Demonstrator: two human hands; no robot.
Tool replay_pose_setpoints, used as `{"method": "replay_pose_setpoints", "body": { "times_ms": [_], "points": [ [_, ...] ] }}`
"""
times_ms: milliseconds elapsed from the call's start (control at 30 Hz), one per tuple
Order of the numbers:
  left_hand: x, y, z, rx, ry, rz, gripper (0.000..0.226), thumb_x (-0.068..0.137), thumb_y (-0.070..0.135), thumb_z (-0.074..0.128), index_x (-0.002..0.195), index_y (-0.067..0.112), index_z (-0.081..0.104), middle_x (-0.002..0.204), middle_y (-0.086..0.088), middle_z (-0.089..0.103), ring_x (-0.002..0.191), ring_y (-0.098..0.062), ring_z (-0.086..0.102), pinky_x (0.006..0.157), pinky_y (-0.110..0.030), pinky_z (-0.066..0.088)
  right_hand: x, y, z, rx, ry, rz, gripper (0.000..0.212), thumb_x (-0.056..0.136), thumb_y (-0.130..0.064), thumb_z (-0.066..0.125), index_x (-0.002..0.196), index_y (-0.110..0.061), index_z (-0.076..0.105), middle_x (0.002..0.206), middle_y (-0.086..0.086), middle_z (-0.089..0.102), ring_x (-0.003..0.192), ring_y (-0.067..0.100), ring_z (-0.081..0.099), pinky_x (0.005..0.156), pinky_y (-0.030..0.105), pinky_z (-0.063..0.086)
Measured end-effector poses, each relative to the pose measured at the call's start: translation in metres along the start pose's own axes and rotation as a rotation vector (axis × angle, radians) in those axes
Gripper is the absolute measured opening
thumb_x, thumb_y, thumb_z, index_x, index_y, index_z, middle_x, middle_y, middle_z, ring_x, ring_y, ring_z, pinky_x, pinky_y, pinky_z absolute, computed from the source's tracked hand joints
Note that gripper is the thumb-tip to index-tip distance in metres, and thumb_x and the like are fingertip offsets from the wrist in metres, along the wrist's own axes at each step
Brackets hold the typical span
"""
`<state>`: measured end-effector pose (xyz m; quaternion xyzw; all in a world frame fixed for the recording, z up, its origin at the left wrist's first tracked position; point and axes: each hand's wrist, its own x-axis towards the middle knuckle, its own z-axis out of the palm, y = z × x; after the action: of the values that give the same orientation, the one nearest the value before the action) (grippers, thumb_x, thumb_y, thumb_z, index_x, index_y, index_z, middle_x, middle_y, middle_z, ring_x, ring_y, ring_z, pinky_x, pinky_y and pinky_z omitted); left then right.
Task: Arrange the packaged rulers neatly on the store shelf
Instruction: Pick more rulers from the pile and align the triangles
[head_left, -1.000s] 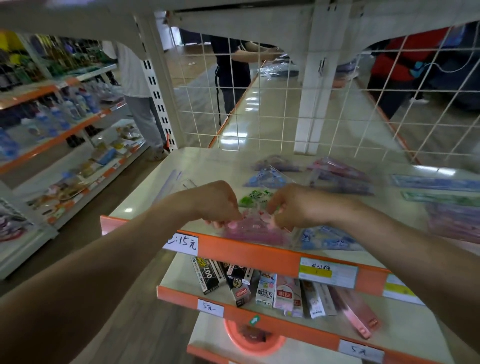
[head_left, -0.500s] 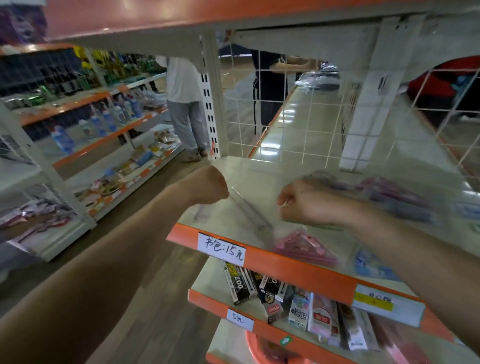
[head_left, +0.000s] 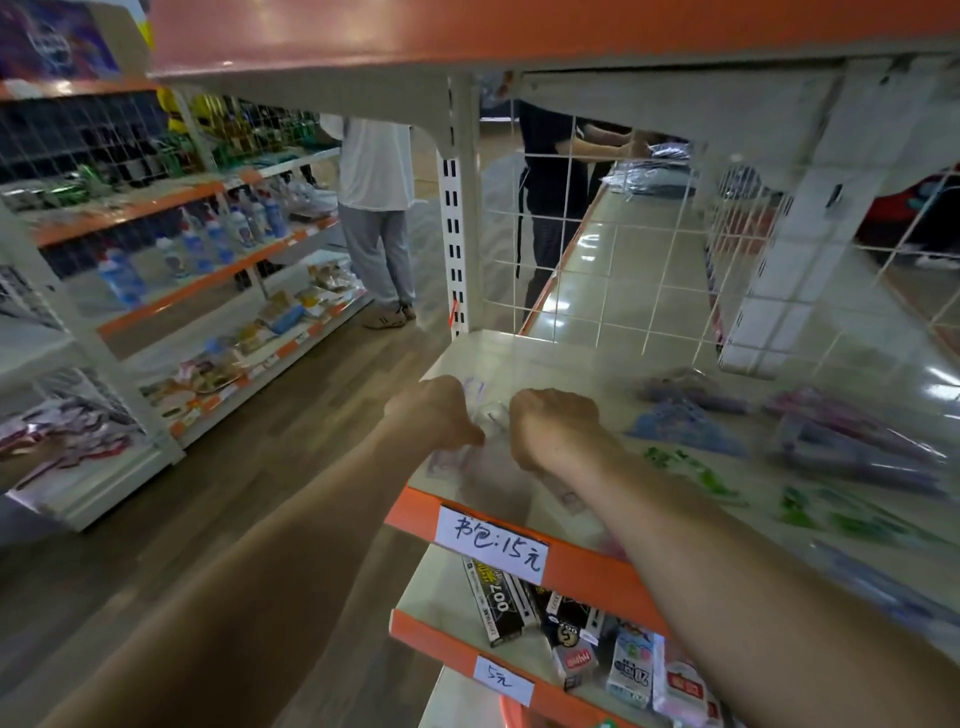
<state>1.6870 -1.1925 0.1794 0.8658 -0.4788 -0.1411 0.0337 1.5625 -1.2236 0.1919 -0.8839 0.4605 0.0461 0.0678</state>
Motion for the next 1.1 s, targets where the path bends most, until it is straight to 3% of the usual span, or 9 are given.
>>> {"method": "replay_pose_setpoints", "body": {
  "times_ms": [133,267,333,500,700,767,900,967,1100],
  "points": [
    [0.008,0.006,-0.009,0.031,-0.063,0.031,0.044,0.07,0.035,0.078,0.1,0.015,0.053,0.093,-0.003,0.052,0.1,-0.027,0.059,0.082,-0.033,0.05,0.014,0.0,-0.003,0.029,-0.089,0.067,0.044,0.082,-0.015,0.065,0.124,-0.011,0.054,0.125,0.009,0.058,0.114,0.028,0.056,0.079,0.03,0.04],
    [0.018,0.003,-0.009,-0.052,-0.156,0.023,0.033,0.072,0.027,0.079,0.089,0.01,0.056,0.077,-0.003,0.055,0.076,-0.021,0.059,0.062,-0.027,0.049,0.027,0.001,-0.003,0.055,-0.206,0.132,0.048,0.072,-0.02,0.078,0.115,-0.009,0.059,0.112,0.01,0.063,0.095,0.027,0.061,0.073,0.028,0.042],
    [0.024,-0.001,-0.006,-0.129,-0.188,0.027,0.024,0.075,0.02,0.076,0.089,0.005,0.062,0.077,-0.008,0.062,0.069,-0.021,0.062,0.061,-0.029,0.055,0.03,0.0,-0.004,0.066,-0.225,0.147,0.046,0.071,-0.021,0.08,0.11,-0.007,0.061,0.104,0.011,0.064,0.087,0.027,0.059,0.073,0.029,0.044],
    [0.028,0.004,0.006,-0.087,-0.017,0.106,0.009,0.083,0.01,0.053,0.091,0.008,0.058,0.072,-0.004,0.057,0.064,-0.019,0.058,0.051,-0.024,0.044,0.035,0.004,-0.004,0.121,-0.219,0.156,0.042,0.07,-0.022,0.082,0.104,-0.007,0.061,0.111,0.012,0.064,0.096,0.028,0.062,0.072,0.028,0.042],
    [0.037,0.006,0.007,-0.143,-0.051,0.095,0.022,0.075,0.008,0.056,0.097,0.007,0.061,0.092,-0.012,0.068,0.083,-0.026,0.068,0.069,-0.029,0.056,0.033,0.009,-0.006,0.157,-0.271,0.196,0.042,0.072,-0.029,0.08,0.066,-0.007,0.046,0.068,0.007,0.051,0.076,0.026,0.054,0.07,0.029,0.042],
    [0.039,0.006,0.009,-0.161,-0.055,0.113,0.024,0.076,0.009,0.056,0.1,0.007,0.061,0.093,-0.012,0.067,0.084,-0.027,0.067,0.068,-0.03,0.054,0.031,0.008,-0.006,0.165,-0.261,0.201,0.036,0.073,-0.028,0.08,0.074,-0.007,0.051,0.082,0.01,0.06,0.079,0.027,0.056,0.071,0.029,0.043],
    [0.044,0.0,0.008,-0.167,-0.061,0.15,0.022,0.081,0.011,0.054,0.102,0.007,0.059,0.088,-0.009,0.062,0.076,-0.023,0.06,0.057,-0.025,0.045,0.023,-0.001,0.003,0.174,-0.027,0.139,0.035,0.084,-0.017,0.066,0.116,-0.006,0.056,0.119,0.013,0.061,0.108,0.03,0.059,0.076,0.028,0.039],
    [0.046,-0.007,0.003,-0.101,-0.002,0.163,0.02,0.084,0.014,0.053,0.103,0.009,0.059,0.092,-0.007,0.064,0.075,-0.021,0.058,0.057,-0.024,0.04,0.023,-0.011,0.007,0.156,0.039,0.087,0.031,0.089,-0.01,0.055,0.119,-0.005,0.057,0.123,0.014,0.058,0.114,0.031,0.056,0.084,0.03,0.043],
    [0.061,-0.031,-0.006,-0.097,0.037,0.141,0.022,0.087,0.017,0.057,0.106,0.007,0.06,0.101,-0.01,0.064,0.086,-0.026,0.062,0.068,-0.03,0.048,0.032,-0.035,0.013,0.158,0.051,0.014,0.029,0.09,-0.006,0.052,0.118,-0.003,0.059,0.124,0.018,0.056,0.115,0.034,0.055,0.09,0.034,0.045]
  ]
}}
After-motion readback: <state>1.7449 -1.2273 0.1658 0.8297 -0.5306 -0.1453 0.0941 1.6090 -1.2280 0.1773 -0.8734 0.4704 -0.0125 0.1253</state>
